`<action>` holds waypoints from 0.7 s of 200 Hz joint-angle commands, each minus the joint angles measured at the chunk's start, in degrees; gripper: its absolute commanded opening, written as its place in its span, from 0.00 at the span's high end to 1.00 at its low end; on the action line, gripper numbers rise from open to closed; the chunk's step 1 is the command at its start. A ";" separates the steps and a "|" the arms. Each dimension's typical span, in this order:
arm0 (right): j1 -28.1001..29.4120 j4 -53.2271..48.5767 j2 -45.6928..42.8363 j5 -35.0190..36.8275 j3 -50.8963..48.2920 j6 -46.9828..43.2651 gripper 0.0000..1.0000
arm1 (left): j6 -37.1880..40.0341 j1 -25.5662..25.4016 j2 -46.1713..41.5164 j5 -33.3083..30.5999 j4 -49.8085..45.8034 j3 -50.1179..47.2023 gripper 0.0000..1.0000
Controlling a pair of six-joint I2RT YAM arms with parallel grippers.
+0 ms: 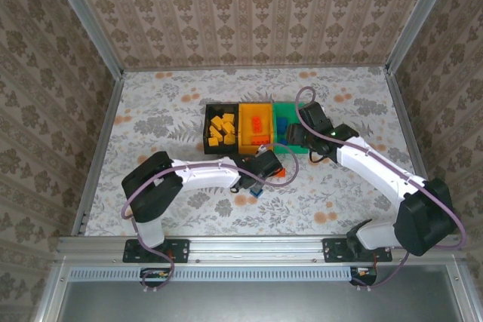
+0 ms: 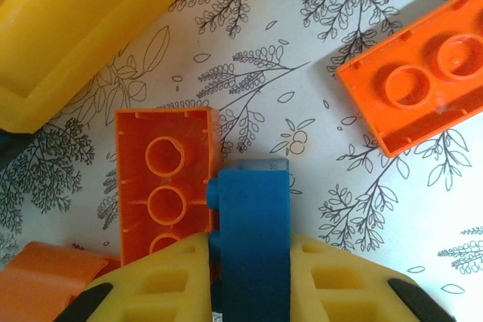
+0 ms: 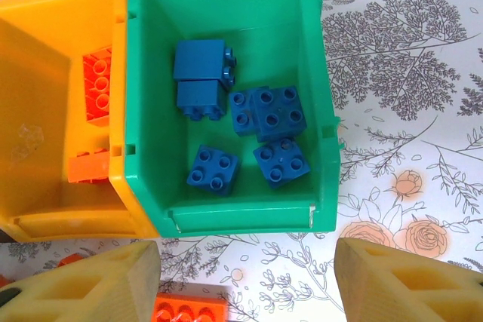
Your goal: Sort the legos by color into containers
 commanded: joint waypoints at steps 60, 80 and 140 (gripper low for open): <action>-1.05 0.85 -3.25 -0.39 -2.12 0.78 0.36 | -2.65 0.59 -7.38 11.58 -2.37 0.27 0.69; -1.05 1.13 -3.27 -0.65 -2.95 0.78 0.36 | -2.94 0.28 -7.48 13.61 -2.66 -0.14 0.53; -1.05 1.50 -3.61 -1.02 -3.78 0.89 0.36 | -2.79 -0.11 -7.08 13.17 -2.12 -0.69 0.43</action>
